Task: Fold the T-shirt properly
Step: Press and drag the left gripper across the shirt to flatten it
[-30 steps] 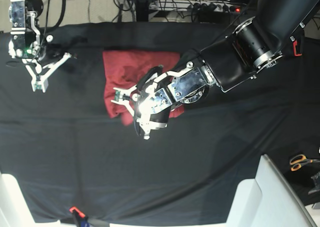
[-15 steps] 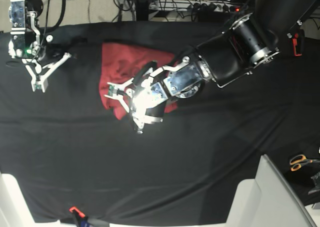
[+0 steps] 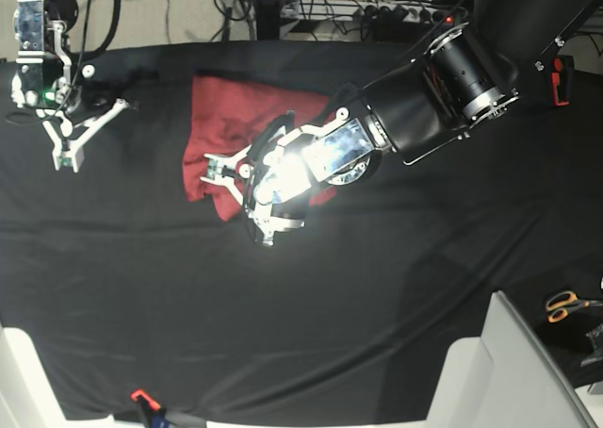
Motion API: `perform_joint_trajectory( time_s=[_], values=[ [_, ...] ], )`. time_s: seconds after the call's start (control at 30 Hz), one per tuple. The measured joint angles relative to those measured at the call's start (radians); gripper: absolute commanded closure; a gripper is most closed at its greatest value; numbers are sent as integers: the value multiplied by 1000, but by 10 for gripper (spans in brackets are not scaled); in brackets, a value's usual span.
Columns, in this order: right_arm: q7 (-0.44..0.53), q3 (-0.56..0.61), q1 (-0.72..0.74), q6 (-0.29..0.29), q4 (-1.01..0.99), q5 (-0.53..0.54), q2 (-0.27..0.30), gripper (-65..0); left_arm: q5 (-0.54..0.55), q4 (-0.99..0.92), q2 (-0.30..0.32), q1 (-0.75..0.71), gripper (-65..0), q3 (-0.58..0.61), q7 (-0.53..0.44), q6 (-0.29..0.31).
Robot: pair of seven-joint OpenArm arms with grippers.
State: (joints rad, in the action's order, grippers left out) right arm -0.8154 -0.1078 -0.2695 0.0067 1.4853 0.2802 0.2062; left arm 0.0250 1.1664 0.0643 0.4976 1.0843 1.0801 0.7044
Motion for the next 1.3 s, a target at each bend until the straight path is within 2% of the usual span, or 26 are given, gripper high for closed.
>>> perform_joint_trajectory(
  time_s=[0.2, 0.33, 0.83, 1.3],
  values=[
    [0, 0, 0, 0, 0, 0, 0, -2, 6, 0, 31, -6, 0, -9, 19, 0],
    [0, 1, 0, 0, 0, 0, 0, -2, 4, 0, 37, -25, 0, -84, 20, 0],
    [0, 3, -1, 0, 0, 0, -1, -2, -10, -5, -19, -32, 0, -95, 31, 0],
    [0, 3, -1, 0, 0, 0, -2, -2, -6, -10, -14, -32, 0, -95, 30, 0]
  ],
)
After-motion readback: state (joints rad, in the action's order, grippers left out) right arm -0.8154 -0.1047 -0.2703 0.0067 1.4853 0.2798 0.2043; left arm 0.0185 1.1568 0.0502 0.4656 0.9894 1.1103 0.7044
